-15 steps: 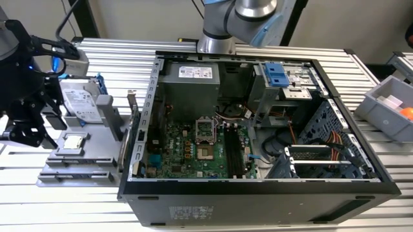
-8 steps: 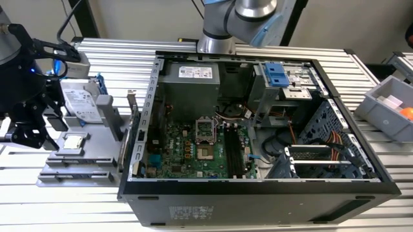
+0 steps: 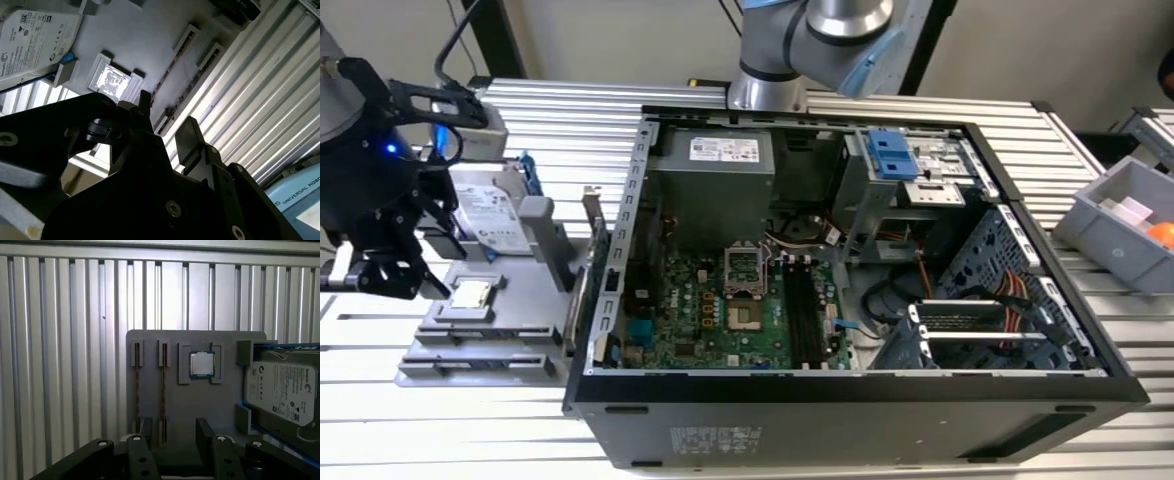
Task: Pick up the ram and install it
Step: 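Pick up the ram and move it above insertion slot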
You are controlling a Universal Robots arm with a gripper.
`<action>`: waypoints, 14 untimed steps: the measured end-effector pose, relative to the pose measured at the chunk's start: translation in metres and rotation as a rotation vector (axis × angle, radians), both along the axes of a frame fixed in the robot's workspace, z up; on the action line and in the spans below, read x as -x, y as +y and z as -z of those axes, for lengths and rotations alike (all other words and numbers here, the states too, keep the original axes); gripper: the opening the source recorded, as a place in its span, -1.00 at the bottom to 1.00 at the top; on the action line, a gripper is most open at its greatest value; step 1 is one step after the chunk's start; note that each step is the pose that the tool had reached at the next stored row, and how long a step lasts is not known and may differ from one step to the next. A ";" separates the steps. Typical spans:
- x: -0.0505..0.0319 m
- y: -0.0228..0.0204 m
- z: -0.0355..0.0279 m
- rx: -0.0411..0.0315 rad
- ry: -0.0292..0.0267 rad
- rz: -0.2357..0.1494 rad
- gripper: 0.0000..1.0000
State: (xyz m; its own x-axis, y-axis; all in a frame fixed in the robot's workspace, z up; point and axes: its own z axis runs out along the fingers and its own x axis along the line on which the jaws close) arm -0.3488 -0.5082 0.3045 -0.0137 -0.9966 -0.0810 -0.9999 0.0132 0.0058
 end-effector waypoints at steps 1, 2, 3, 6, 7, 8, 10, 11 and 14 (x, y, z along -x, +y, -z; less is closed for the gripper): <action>0.0000 -0.0005 0.0003 0.0001 0.0026 0.000 1.00; 0.0000 -0.0011 0.0005 0.0002 0.0060 0.000 1.00; 0.0001 -0.0018 0.0008 0.0002 0.0103 0.000 1.00; 0.0001 -0.0049 0.0019 0.0003 0.0175 0.000 1.00; 0.0000 -0.0059 0.0025 0.0001 0.0175 0.000 1.00; 0.0000 -0.0067 0.0030 0.0001 0.0175 0.000 1.00; 0.0001 -0.0077 0.0040 0.0001 0.0176 0.000 1.00; 0.0000 -0.0083 0.0046 0.0000 0.0175 0.000 1.00; 0.0000 -0.0098 0.0060 0.0001 0.0176 0.000 1.00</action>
State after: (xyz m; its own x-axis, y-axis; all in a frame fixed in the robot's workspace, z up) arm -0.3489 -0.5180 0.2986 -0.0150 -0.9966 -0.0806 -0.9996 0.0132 0.0234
